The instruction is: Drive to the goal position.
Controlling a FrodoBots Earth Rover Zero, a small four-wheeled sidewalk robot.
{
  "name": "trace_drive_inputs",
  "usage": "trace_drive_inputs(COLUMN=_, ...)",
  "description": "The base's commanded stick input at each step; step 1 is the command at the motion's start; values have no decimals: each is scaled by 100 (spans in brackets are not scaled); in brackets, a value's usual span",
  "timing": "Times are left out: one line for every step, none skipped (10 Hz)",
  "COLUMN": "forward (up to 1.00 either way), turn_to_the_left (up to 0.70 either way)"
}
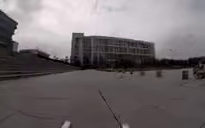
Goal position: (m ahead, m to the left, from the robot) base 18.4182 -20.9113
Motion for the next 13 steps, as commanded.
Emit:
trace_drive_inputs(forward=70, turn_to_the_left=0)
trace_drive_inputs(forward=70, turn_to_the_left=0)
trace_drive_inputs(forward=70, turn_to_the_left=0)
trace_drive_inputs(forward=70, turn_to_the_left=0)
trace_drive_inputs(forward=70, turn_to_the_left=0)
trace_drive_inputs(forward=70, turn_to_the_left=0)
trace_drive_inputs(forward=70, turn_to_the_left=0)
trace_drive_inputs(forward=70, turn_to_the_left=0)
trace_drive_inputs(forward=70, turn_to_the_left=0)
trace_drive_inputs(forward=70, turn_to_the_left=0)
trace_drive_inputs(forward=70, turn_to_the_left=0)
trace_drive_inputs(forward=70, turn_to_the_left=0)
trace_drive_inputs(forward=70, turn_to_the_left=0)
